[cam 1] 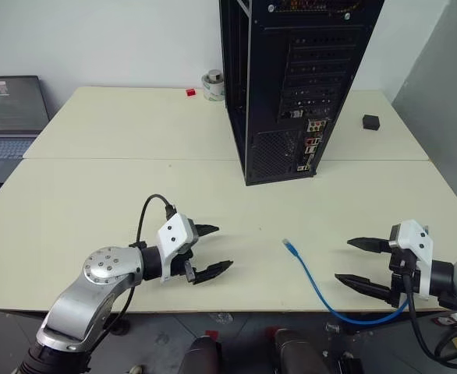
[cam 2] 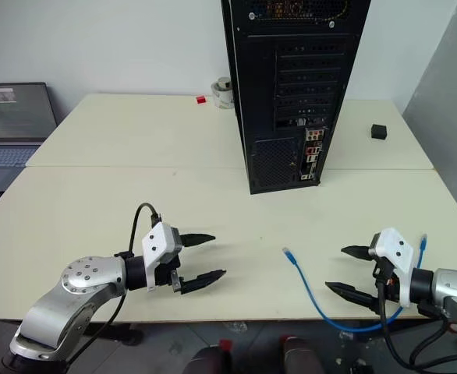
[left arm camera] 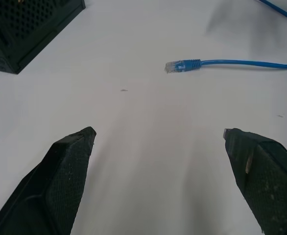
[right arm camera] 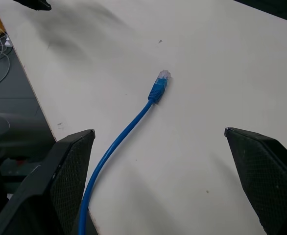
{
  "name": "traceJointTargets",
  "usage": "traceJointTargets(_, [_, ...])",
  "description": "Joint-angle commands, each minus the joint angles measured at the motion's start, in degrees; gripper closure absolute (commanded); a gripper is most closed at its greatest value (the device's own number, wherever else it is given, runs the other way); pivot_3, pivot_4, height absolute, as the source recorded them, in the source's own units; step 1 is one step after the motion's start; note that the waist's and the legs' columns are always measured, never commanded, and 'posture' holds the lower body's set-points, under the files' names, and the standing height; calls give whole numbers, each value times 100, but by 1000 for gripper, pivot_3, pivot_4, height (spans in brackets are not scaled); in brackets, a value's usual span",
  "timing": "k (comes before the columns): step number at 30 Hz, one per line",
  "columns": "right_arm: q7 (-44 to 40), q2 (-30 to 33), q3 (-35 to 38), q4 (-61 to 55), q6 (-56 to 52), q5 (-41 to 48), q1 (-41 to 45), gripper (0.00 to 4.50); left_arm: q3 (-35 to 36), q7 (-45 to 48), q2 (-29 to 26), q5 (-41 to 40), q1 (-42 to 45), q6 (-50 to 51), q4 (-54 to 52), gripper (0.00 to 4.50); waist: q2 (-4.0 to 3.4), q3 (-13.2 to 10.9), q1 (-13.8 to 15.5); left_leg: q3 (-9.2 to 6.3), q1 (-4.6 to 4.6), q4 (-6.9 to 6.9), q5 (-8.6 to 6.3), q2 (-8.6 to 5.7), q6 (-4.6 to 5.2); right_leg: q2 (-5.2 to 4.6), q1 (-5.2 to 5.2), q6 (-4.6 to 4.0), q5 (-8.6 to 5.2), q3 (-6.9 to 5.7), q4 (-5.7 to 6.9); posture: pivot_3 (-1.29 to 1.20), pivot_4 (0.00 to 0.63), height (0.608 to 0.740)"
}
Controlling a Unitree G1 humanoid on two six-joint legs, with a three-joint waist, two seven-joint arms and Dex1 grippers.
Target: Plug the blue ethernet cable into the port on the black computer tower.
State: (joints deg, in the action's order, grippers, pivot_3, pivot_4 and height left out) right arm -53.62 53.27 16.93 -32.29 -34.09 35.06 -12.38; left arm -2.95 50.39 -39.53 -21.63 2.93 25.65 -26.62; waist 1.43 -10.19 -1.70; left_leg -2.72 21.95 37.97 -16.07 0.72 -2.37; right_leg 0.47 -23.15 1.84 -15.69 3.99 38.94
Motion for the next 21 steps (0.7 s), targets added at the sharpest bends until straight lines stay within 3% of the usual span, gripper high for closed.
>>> traceJointTargets(1, [-7,-12,119,-137,81,10,51,0,128,-5,14,-85,-31,-141,-184,19,0,0,1,0,0,0,0,0,0,0,0,0,0,-1,0,0,150,740])
traceJointTargets(14, [343,-128,-19,-533,-128,100,220,0,-21,-29,-45,19,-217,-124,-511,19,0,0,-4,0,0,0,0,1,0,0,0,0,0,0,0,0,150,740])
traceJointTargets(21, [1160,-714,-847,-759,-327,-184,673,0,-108,24,-113,-110,-101,230,-765,19,2,0,-2,-2,0,0,0,-1,0,0,0,0,0,1,0,0,150,740])
